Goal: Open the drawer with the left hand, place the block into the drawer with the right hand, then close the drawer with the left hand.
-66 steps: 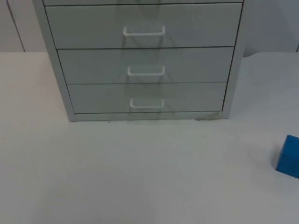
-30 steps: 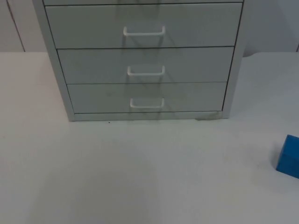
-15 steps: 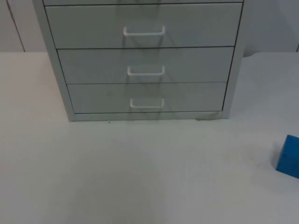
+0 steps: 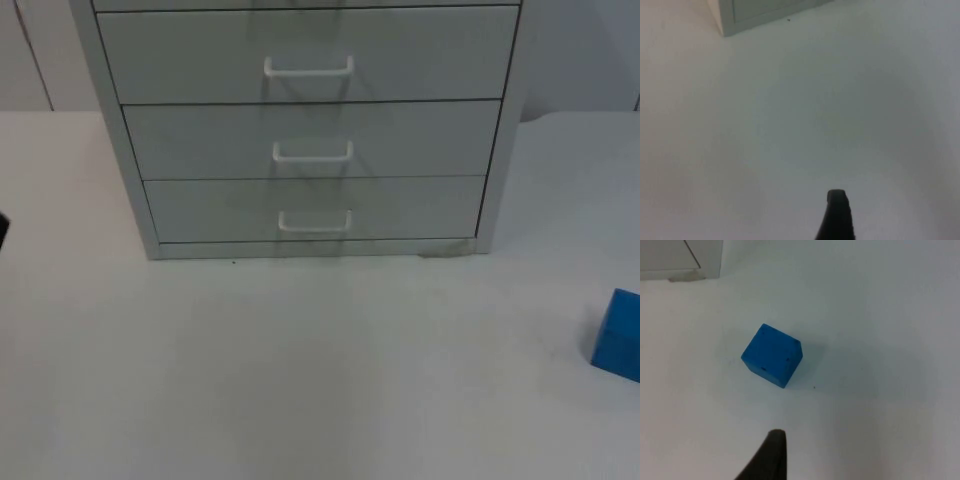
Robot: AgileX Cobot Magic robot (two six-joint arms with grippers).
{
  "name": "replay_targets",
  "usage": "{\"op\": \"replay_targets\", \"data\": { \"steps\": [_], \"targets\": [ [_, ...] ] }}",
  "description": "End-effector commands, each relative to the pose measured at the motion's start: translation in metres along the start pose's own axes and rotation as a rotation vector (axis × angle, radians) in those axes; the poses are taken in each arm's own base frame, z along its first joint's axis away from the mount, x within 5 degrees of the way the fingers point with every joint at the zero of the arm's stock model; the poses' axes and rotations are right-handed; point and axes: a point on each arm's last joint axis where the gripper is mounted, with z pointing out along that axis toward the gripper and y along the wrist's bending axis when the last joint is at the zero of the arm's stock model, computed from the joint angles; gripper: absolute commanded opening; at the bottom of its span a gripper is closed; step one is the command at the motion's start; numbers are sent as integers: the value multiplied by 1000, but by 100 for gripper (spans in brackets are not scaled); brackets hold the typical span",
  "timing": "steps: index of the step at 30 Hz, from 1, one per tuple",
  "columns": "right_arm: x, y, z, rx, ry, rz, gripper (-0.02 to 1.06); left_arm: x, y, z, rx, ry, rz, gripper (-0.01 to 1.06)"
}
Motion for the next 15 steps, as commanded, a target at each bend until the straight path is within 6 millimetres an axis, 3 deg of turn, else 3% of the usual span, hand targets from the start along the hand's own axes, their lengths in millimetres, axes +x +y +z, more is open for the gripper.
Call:
{"op": "replay_targets", "data": {
  "steps": [1, 6, 15],
  "targets": [
    [-3, 0, -1, 2, -23, 3, 105, -21, -7, 10, 34, -10, 75, 63],
    [-3, 0, -1, 2, -25, 3, 105, -35, -18, 25, 31, -11, 196, 63],
    [-4, -1, 1, 9, -18, -2, 105, -54, -54, 89, -64, 96, 549, 63]
  ]
}}
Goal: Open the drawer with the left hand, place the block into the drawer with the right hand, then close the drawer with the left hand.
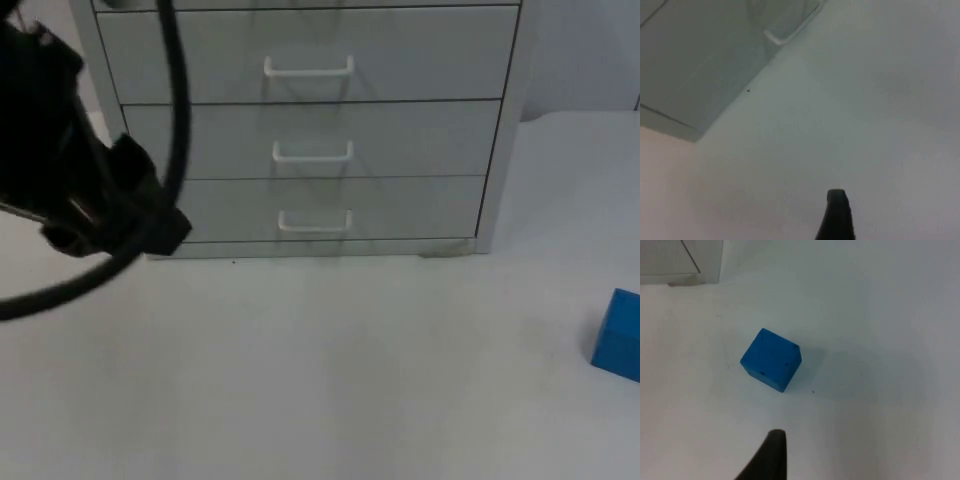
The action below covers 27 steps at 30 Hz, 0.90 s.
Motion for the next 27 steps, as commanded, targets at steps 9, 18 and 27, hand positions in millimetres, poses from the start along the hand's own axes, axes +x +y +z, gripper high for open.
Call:
{"op": "replay_targets", "data": {
  "steps": [9, 18, 27],
  "targets": [
    [-4, -1, 6, 4, 23, 5, 105, -31, -9, 77, -217, 171, 383, 63],
    [-4, -1, 6, 8, 16, 1, 105, -36, -8, 122, -247, 118, 626, 63],
    [-5, -1, 6, 8, 8, 1, 105, -44, -4, 162, -266, 145, 659, 63]
  ]
}}
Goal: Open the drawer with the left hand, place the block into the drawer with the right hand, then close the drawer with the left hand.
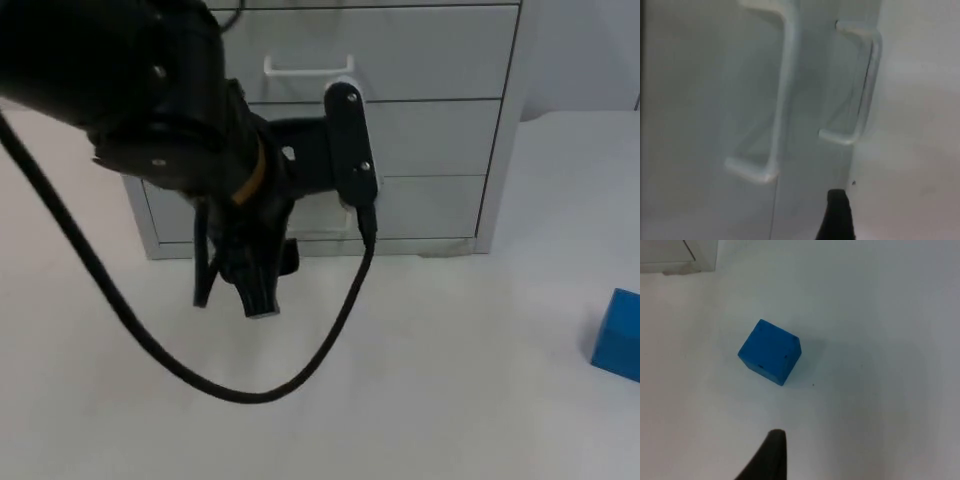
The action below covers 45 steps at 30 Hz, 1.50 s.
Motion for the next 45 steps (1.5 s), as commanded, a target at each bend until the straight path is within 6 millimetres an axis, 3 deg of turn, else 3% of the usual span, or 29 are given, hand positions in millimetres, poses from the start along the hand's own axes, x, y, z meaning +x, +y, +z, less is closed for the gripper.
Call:
{"op": "replay_targets", "data": {
  "steps": [1, 5, 18, 32, 35, 36, 40, 45],
  "targets": [
    [-3, -1, -1, 7, -20, -1, 105, -5, -2, 6, 0, -10, 19, 63],
    [-3, -1, -1, 7, -20, -1, 105, -10, -5, 27, 8, 1, 66, 61],
    [-3, -2, -1, 18, -22, -11, 105, -23, -8, 63, 9, -7, 136, 60],
    [-4, -2, -1, 19, -29, -12, 105, -17, -5, 94, -1, 28, 134, 59],
    [-4, -2, -1, 19, -32, -12, 105, -17, -5, 94, 0, 25, 133, 43],
    [-4, -2, -1, 19, -32, -12, 105, -17, -5, 94, 0, 25, 133, 43],
    [-4, -2, -1, 19, -37, -12, 105, -18, -6, 94, 3, 27, 124, 3],
    [-4, -2, -1, 19, -37, -12, 105, -20, -9, 92, 13, 41, 91, 0]
  ]
}}
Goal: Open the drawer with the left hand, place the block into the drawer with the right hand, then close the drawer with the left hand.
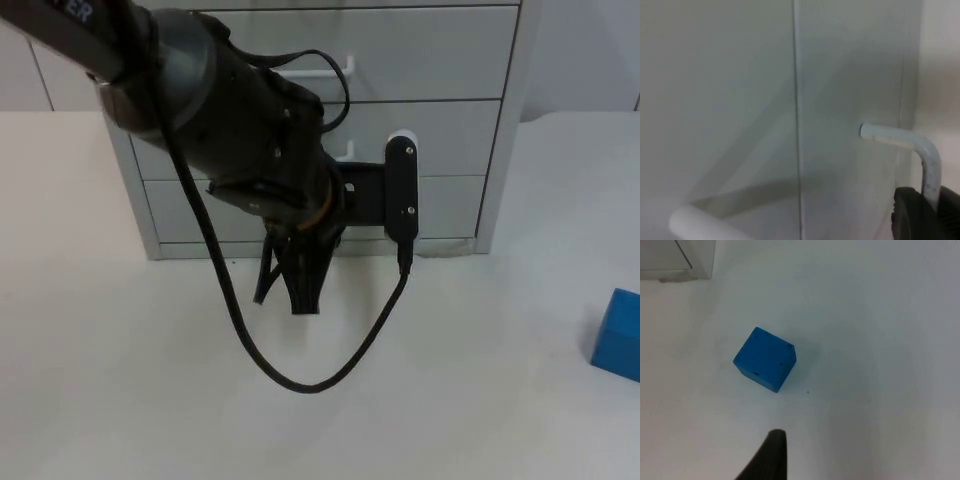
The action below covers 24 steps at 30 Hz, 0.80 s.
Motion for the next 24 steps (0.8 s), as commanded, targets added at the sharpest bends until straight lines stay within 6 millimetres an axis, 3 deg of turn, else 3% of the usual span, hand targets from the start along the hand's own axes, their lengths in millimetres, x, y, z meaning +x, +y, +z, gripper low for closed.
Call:
{"op": "replay_targets", "data": {
  "steps": [1, 6, 14, 24],
  "targets": [
    [-3, -1, -1, 5, -20, 0, 105, 4, -10, 11, 44, 29, -59, 0],
    [-3, -1, -1, 5, -20, 2, 105, -6, -27, -3, 58, 39, -8, 0],
    [-3, -1, -1, 5, -20, 23, 105, 2, -40, -25, 100, 51, -55, 0],
    [-3, -1, -1, 6, -20, 22, 105, 2, -63, -81, 145, 11, -102, 0]
  ]
}}
